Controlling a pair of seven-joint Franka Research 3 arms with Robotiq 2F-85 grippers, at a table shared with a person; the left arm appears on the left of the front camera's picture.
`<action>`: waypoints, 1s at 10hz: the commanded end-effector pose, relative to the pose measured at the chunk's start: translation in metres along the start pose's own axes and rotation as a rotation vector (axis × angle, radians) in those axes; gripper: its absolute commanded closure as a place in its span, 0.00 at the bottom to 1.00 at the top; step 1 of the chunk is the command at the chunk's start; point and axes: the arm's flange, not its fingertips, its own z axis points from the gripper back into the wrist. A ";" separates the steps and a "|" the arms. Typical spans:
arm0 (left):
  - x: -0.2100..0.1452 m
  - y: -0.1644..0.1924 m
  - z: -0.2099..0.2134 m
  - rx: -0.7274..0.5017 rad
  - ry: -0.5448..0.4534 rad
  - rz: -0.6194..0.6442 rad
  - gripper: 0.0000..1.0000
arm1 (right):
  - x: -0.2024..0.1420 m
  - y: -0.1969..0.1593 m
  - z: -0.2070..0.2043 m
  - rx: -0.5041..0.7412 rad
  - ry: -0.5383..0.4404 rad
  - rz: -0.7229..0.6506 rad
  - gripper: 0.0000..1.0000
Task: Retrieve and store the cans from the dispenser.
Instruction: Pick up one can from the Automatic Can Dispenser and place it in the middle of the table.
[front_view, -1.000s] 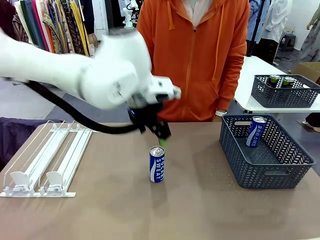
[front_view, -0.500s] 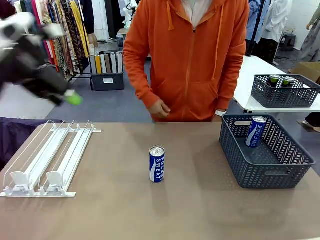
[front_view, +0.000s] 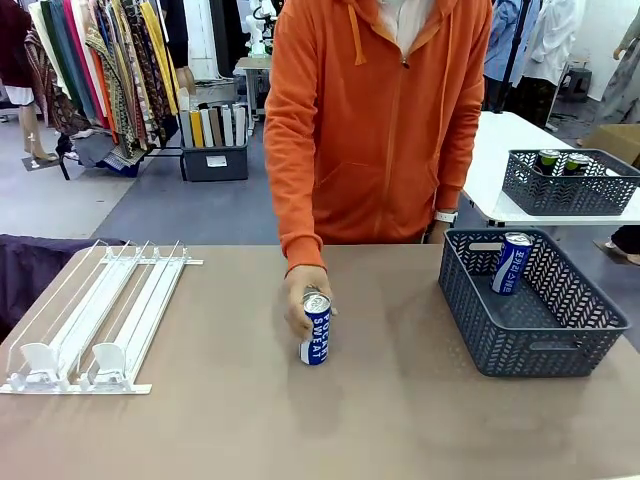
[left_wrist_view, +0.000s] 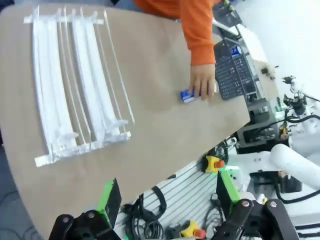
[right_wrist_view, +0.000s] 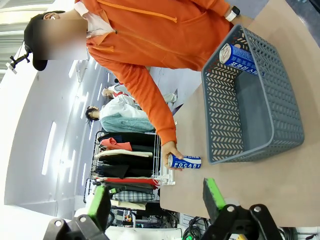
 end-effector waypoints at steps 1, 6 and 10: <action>0.002 0.017 -0.023 0.071 0.196 -0.031 0.00 | 0.003 0.003 -0.001 0.026 -0.014 0.027 0.00; 0.000 0.000 0.000 0.000 0.000 0.000 0.00 | 0.003 0.003 -0.001 0.026 -0.014 0.027 0.00; 0.000 0.000 0.000 0.000 0.000 0.000 0.00 | 0.003 0.003 -0.001 0.026 -0.014 0.027 0.00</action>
